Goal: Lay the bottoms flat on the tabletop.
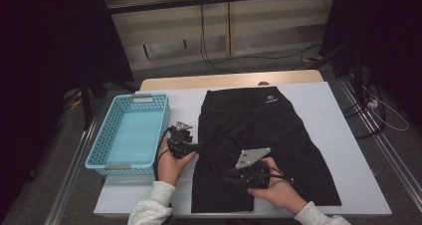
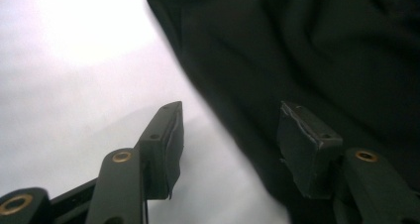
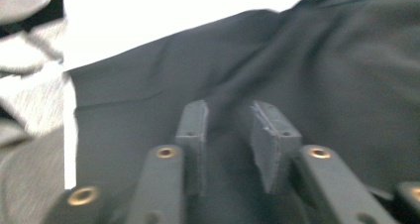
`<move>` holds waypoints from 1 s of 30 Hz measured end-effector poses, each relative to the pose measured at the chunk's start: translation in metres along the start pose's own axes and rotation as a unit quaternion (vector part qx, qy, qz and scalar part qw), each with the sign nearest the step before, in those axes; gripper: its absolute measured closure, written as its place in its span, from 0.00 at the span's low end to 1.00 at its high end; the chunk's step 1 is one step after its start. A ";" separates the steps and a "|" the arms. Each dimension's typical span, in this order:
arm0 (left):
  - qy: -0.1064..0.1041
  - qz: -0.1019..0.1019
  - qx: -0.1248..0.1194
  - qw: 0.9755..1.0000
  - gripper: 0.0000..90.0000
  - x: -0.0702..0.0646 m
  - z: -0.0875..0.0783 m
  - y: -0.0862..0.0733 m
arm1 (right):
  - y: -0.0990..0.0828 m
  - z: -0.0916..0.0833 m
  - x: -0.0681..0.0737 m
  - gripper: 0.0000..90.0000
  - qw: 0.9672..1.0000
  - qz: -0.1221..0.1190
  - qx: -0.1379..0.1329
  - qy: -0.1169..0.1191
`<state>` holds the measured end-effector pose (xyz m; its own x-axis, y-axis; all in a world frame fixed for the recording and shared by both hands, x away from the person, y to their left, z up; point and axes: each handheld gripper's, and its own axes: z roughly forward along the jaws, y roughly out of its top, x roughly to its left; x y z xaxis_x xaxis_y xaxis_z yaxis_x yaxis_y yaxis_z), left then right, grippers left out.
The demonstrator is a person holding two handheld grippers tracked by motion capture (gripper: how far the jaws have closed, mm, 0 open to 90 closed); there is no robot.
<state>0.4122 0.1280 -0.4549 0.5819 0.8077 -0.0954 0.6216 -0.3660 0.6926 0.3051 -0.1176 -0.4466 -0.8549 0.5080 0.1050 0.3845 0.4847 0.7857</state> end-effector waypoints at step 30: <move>-0.004 -0.064 -0.010 0.998 0.95 0.001 -0.020 0.005 | -0.014 -0.044 -0.037 0.48 0.993 0.039 -0.028 -0.107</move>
<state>0.4058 0.1365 -0.4371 0.5024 0.8437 -0.1888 0.6801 -0.2508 0.6888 0.3161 -0.1751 -0.4345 -0.7277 0.6847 0.0397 0.4216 0.4010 0.8133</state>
